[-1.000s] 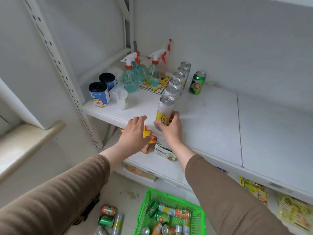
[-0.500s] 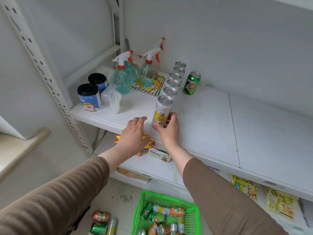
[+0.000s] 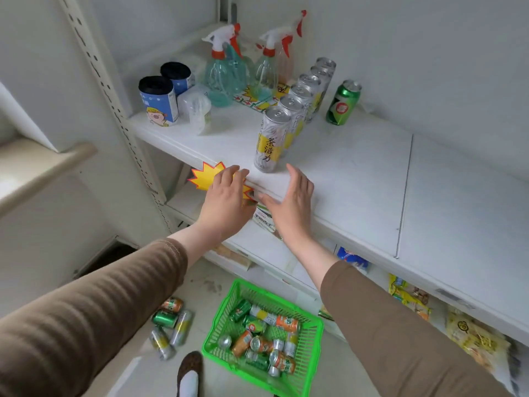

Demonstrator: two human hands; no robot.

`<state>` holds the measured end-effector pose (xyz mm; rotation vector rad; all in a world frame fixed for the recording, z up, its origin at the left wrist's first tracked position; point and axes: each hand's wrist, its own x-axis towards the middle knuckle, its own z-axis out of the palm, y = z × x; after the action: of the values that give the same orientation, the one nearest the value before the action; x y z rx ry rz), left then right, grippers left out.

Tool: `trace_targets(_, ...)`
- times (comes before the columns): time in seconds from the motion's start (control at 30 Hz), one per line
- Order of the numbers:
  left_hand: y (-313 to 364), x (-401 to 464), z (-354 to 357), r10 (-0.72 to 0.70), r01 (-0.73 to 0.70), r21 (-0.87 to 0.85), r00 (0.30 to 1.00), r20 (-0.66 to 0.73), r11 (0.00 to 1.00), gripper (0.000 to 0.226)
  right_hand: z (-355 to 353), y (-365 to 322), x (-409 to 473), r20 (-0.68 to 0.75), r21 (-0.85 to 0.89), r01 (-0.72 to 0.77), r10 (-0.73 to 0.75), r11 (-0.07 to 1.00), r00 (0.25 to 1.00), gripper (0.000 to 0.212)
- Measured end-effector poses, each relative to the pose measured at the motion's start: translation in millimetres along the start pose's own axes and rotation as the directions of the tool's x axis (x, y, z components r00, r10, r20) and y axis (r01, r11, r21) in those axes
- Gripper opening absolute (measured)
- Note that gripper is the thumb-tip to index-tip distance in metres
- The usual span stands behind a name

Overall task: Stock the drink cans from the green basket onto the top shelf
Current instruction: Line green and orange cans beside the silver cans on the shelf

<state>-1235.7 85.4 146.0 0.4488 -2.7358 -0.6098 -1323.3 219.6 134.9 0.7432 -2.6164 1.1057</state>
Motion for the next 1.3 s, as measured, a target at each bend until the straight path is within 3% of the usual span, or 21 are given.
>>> trace_targets(0.2, 30.6, -71.9, 34.4, -0.056, 0.073, 0.105, 0.986, -0.156, 0.992, 0.079, -31.7, 34.7, -58.4, 0.128, -0.016, 0.356, -0.351, 0.934, 0.928, 0.082)
trace_targets(0.37, 43.8, -148.0, 91.2, -0.142, 0.161, 0.146, 0.981, -0.134, 0.976, 0.085, -47.7, 87.8, -125.0, 0.286, 0.057, 0.499, -0.493, 0.865, 0.822, 0.068)
trace_targets(0.6, 20.1, -253.9, 194.1, -0.353, 0.334, 0.169, 0.930, 0.101, 0.927, 0.089, 6.4, 181.2, -220.4, 0.565, 0.018, 0.343, -0.292, 0.939, 0.772, 0.063)
trace_targets(0.87, -39.7, -338.9, 352.5, -0.494, 0.460, 0.181, 0.803, 0.334, 0.869, 0.085, 135.3, 296.2, -323.6, 0.728, -0.082, 0.120, -0.022, 0.989, 0.685, 0.058)
trace_targets(1.07, -99.1, -379.2, 454.3, -0.563, 0.521, 0.222, 0.714, 0.417, 0.824, 0.083, 247.9, 363.0, -385.1, 0.850, -0.106, 0.096, 0.040, 0.990, 0.525, 0.061)
trace_targets(1.3, -156.5, -377.3, 528.8, -0.515, 0.440, 0.270, 0.752, 0.411, 0.857, 0.067, 369.9, 403.8, -424.1, 0.932, -0.073, 0.176, 0.005, 0.982, 0.363, 0.072)
